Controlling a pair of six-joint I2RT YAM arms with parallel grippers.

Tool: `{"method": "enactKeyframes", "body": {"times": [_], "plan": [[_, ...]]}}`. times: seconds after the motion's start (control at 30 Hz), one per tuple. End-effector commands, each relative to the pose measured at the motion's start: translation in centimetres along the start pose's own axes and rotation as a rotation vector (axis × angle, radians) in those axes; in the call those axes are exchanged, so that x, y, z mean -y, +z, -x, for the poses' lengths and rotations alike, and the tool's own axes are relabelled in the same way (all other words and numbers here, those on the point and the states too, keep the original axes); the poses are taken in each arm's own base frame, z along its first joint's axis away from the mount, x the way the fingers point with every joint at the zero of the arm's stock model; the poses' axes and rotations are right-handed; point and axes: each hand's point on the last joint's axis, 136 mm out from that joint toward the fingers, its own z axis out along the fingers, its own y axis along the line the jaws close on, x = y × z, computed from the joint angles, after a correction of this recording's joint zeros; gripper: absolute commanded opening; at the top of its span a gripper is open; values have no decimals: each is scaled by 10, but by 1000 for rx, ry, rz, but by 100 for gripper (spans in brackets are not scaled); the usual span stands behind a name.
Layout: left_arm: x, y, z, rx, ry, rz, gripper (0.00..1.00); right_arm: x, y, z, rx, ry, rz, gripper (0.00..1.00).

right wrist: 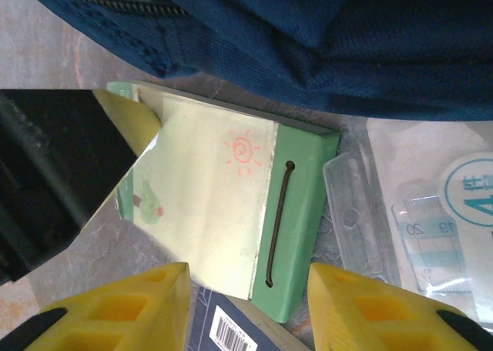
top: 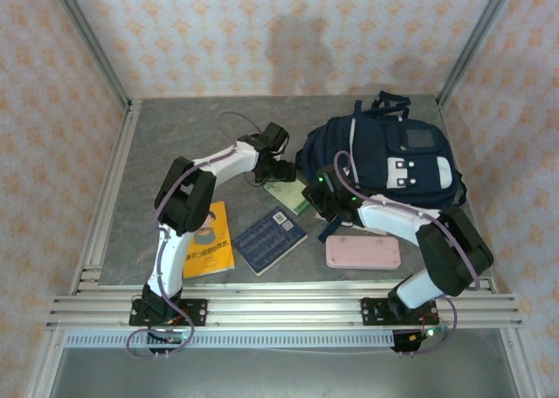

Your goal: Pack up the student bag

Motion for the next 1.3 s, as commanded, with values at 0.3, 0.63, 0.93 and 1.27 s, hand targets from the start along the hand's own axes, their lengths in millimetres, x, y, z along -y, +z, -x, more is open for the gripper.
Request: {"method": "enactKeyframes", "body": {"times": [0.3, 0.63, 0.93, 1.27], "plan": [[-8, -10, -10, -13, -6, 42, 74, 4, 28, -1, -18, 3, -64, 46], [-4, -9, -6, -11, 8, 26, 73, 13, 54, -3, -38, -17, -109, 52], [0, 0, -14, -52, 8, -4, 66, -54, 56, 0, -100, -38, 187, 54], [1, -4, -15, -54, 15, -10, 61, -105, 22, 2, -110, -113, 392, 54]]}}
